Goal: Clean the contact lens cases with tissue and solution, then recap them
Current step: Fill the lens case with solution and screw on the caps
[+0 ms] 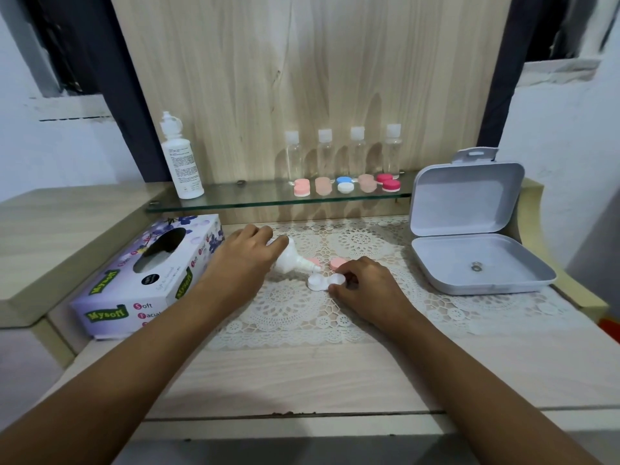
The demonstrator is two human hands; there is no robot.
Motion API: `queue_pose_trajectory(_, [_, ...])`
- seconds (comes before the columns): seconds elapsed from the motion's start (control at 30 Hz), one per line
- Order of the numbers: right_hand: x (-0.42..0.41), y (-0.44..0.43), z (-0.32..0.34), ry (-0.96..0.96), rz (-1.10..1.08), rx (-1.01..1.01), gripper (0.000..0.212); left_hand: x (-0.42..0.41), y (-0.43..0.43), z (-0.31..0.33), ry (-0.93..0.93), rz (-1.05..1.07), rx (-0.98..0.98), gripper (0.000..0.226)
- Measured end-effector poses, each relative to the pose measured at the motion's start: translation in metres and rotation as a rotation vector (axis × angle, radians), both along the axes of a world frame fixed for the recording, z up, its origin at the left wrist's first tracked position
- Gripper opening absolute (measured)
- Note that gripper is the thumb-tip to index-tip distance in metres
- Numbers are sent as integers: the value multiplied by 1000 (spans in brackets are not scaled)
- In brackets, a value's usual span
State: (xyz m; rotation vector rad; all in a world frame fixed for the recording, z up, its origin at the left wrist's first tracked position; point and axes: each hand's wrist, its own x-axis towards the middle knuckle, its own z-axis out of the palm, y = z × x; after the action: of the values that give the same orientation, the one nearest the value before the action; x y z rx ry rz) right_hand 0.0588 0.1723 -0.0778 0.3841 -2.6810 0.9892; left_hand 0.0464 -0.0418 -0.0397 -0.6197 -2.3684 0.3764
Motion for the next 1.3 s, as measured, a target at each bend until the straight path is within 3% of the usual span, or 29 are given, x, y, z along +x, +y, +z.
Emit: queue_pose_trajectory(1.3, [-2, 2, 5, -26, 40, -30, 21, -8, 22, -3, 32, -85, -27, 59])
